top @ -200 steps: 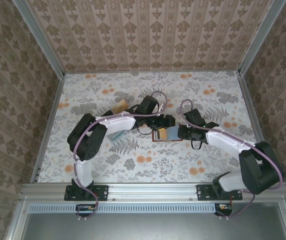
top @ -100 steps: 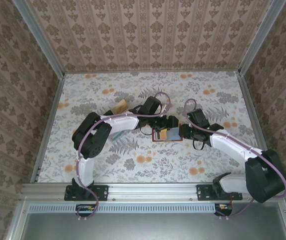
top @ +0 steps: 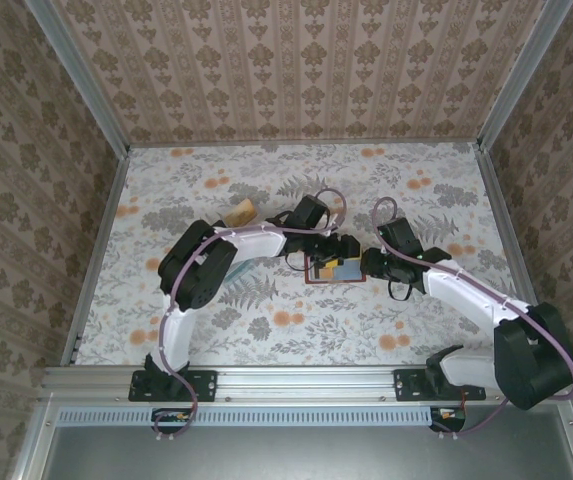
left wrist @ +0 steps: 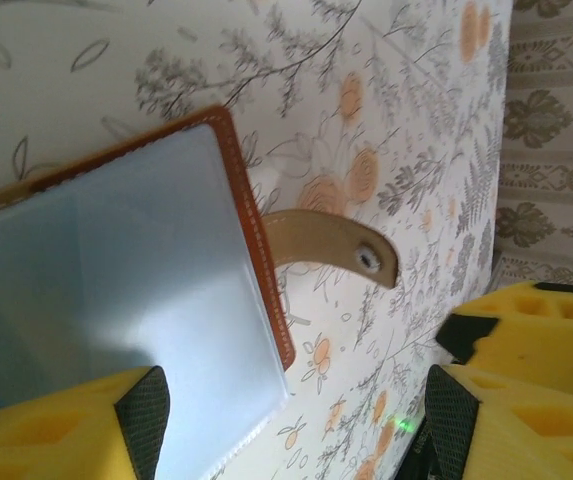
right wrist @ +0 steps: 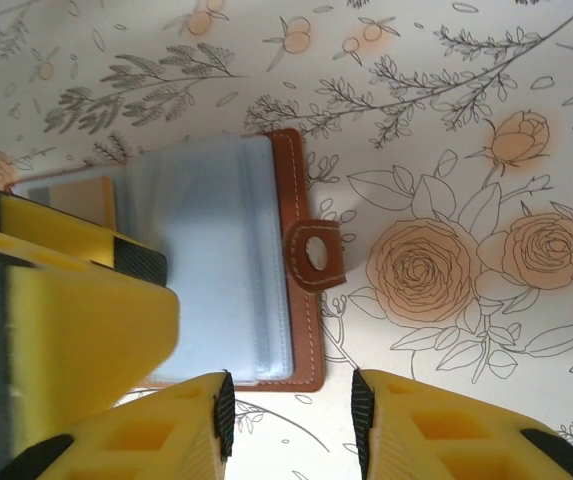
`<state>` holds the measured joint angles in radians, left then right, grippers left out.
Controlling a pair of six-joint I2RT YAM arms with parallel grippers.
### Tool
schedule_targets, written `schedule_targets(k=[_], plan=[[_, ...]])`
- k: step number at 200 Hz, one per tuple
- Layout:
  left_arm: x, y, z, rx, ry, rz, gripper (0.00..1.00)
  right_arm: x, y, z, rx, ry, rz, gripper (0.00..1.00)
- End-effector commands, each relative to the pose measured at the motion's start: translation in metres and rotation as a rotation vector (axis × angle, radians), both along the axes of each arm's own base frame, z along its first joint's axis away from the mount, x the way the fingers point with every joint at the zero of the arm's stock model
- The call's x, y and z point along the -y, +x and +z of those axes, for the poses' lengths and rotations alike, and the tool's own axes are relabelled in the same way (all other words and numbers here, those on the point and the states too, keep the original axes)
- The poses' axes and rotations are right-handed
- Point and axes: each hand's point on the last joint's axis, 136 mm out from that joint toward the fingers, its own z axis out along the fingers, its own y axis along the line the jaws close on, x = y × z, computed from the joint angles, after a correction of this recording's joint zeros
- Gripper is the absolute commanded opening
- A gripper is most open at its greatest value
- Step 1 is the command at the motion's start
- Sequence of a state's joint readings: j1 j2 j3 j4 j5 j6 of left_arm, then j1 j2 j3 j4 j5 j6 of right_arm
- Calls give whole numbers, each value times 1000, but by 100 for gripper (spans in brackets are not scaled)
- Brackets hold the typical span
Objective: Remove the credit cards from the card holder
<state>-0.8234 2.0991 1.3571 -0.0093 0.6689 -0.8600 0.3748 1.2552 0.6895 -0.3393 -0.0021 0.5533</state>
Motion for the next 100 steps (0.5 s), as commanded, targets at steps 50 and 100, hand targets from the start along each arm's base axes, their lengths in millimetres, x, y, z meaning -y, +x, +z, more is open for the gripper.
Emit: schedule_targets(k=[50, 100], plan=[[-32, 12, 57, 129, -30, 73, 69, -27, 8, 14, 36, 118, 71, 38], [-86, 13, 32, 118, 76, 169, 25, -75, 18, 22, 18, 262, 209, 26]])
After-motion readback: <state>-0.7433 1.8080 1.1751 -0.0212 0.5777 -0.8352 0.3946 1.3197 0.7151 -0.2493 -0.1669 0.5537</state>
